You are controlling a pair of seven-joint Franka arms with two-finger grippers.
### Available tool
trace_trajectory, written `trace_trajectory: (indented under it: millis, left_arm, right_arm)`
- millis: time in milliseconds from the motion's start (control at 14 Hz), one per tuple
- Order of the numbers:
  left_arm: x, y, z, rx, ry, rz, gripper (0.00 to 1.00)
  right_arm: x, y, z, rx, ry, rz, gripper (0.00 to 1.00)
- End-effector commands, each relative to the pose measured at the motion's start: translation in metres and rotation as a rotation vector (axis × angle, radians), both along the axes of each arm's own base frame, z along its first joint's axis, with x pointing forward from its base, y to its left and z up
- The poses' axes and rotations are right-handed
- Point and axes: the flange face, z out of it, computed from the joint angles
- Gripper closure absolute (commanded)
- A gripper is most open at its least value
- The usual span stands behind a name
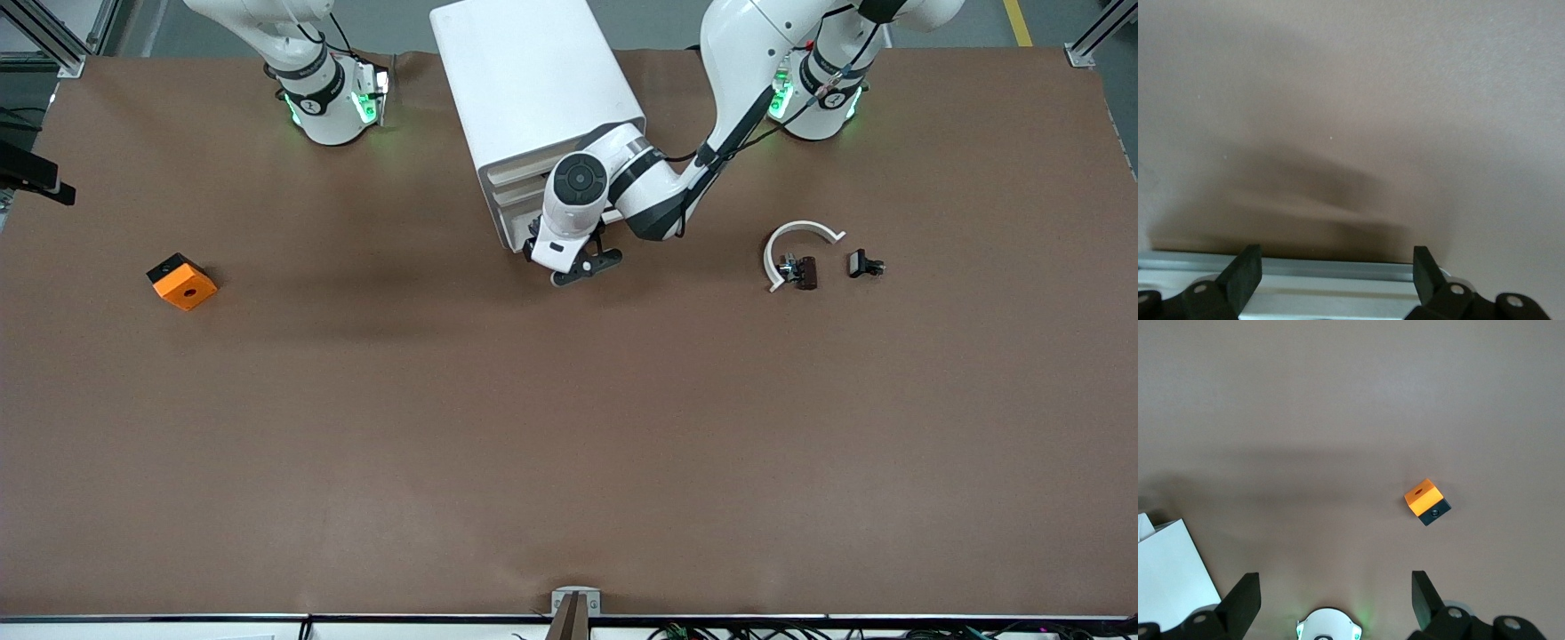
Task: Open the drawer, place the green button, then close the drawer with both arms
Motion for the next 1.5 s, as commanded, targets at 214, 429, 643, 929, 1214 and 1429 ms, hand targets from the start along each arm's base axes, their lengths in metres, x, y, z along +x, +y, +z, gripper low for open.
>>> trace_trajectory:
  millis: [214,429,643,929,1214,1429]
  left_arm:
    - [-0.009,0.003,0.006,-0.04,0.15,0.119,0.0]
    - [-0.017,0.005,0.001,-0.033,0.253,0.164,0.0]
    - [-0.025,0.007,-0.004,-0.014,0.328,0.177,0.0]
    - [-0.02,0.009,-0.005,-0.021,0.326,0.171,0.0]
    - [0.027,0.026,0.011,-0.063,0.229,0.128,0.0]
    - [0.096,0.064,0.037,-0.074,0.089,0.109,0.0]
  right_arm:
    - [-0.043,0.01,-0.01,0.004,-0.078,0.016,0.0]
    - [-0.048,0.008,-0.01,0.001,-0.081,-0.021,0.0]
    - [-0.048,0.008,-0.01,-0.002,-0.081,-0.05,0.0]
    - [-0.047,0.005,-0.009,-0.003,-0.081,-0.056,0.0]
    - [-0.047,0.007,0.002,-0.013,-0.089,-0.093,0.0]
    - [-0.048,0.013,0.003,-0.015,-0.08,-0.1,0.0]
